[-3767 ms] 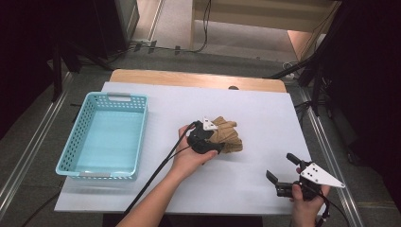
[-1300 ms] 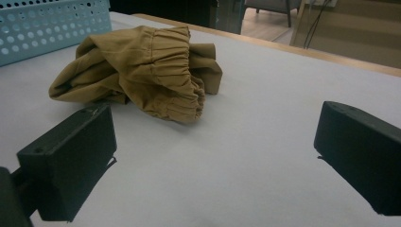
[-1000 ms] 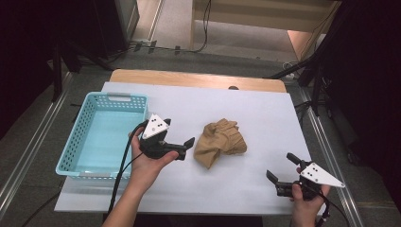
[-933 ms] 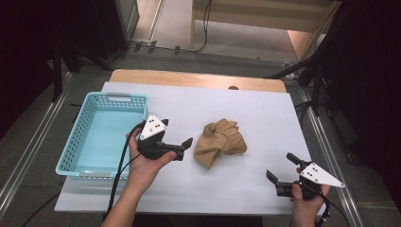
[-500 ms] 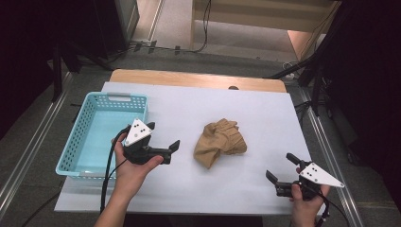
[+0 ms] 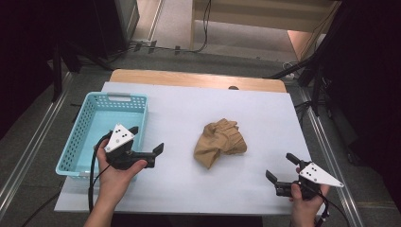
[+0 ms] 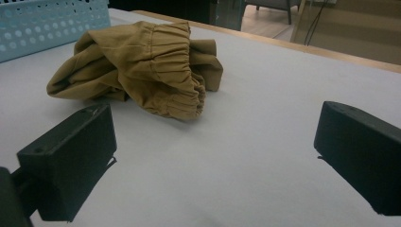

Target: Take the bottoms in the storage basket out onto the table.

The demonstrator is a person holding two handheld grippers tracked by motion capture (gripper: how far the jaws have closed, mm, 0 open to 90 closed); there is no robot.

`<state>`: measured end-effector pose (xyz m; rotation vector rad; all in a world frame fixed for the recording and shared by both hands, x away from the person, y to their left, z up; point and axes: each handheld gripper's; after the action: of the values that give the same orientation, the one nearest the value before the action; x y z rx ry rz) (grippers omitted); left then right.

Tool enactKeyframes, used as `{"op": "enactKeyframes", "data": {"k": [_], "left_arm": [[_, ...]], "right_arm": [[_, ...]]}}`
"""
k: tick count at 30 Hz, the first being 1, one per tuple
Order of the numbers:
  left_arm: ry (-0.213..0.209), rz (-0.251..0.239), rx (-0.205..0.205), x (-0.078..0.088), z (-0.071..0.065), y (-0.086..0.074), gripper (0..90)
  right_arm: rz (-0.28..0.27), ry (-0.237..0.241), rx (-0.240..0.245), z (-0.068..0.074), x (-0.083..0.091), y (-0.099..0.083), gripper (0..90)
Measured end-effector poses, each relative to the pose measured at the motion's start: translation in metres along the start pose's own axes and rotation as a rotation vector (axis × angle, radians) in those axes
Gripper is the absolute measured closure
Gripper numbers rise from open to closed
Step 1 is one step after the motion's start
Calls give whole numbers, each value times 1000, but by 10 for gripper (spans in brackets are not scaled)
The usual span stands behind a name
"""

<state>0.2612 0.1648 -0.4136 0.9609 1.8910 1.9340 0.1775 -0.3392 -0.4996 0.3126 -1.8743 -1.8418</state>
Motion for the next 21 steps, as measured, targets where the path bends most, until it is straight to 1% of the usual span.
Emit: {"op": "enactKeyframes", "data": {"k": [5,8,9,12,13,21], "left_arm": [[17,4,10,9,8,-6,0],[28,13,9,14,12,-10,0],[27,9,14,16,14,-10,0],[39,12,7,22,17,-12,0],[41,10,13,24,19,-13,0],[76,6,26,40,32,-23,0]], "right_arm": [[2,-2,-1,1,0,0,0],[1,-4,-3,0,0,0,0],[1,-4,-2,0,0,0,0],[2,-5,0,0,0,-1,0],[2,-6,1,0,0,-1,0],[3,-9,0,0,0,-1,0]]}}
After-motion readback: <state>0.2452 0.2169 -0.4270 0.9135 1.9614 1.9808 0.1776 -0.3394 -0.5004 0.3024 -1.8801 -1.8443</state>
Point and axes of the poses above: each handheld gripper's, and its own axes: x roughly backward along the jaws, y roughly out of its top, z roughly to its left, and after that the axes turned 9 degrees about -z, right-handed
